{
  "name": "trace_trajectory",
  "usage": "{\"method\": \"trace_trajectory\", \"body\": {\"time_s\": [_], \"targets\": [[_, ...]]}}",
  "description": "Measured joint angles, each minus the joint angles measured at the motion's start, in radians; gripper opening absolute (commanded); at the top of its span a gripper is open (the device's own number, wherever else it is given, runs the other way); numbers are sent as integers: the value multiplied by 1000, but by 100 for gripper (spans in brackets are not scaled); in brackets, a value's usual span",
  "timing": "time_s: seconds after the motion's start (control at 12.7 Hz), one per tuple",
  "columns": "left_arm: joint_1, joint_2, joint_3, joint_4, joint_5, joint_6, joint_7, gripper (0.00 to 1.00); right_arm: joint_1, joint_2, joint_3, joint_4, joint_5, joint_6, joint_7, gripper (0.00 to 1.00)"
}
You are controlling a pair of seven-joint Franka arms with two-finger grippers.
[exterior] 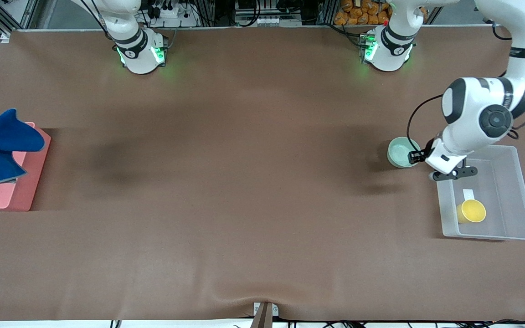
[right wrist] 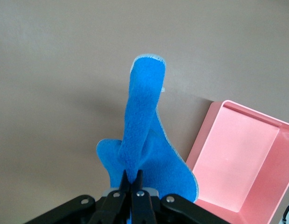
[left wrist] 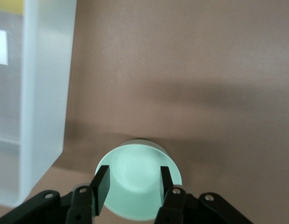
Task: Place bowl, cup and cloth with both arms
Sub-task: 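Grasp the green bowl rim with the left gripper while the right carries the cloth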
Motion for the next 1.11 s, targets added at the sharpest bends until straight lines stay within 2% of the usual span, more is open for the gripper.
{"method": "trace_trajectory", "body": {"time_s": [0.16, 0.55, 0.79, 0.87, 1.03, 1.11], "targets": [[7, -4, 3, -74, 6, 57, 0, 51, -14, 37, 0, 0, -37, 39, -85, 0], [43, -13, 6, -111, 61, 66, 0, 51, -48, 190, 0, 75, -61, 83, -225, 0], [75, -2, 6, -156, 67, 154, 0, 50, -62, 246, -1, 118, -61, 91, -265, 0], [78, 10, 6, -177, 67, 195, 0, 44, -72, 252, -1, 121, -62, 99, -279, 0], [79, 41, 6, -202, 67, 260, 0, 22, -136, 257, -3, 124, -66, 122, -363, 0], [79, 56, 6, -205, 67, 279, 0, 2, -183, 261, -3, 131, -67, 164, -429, 0]]}}
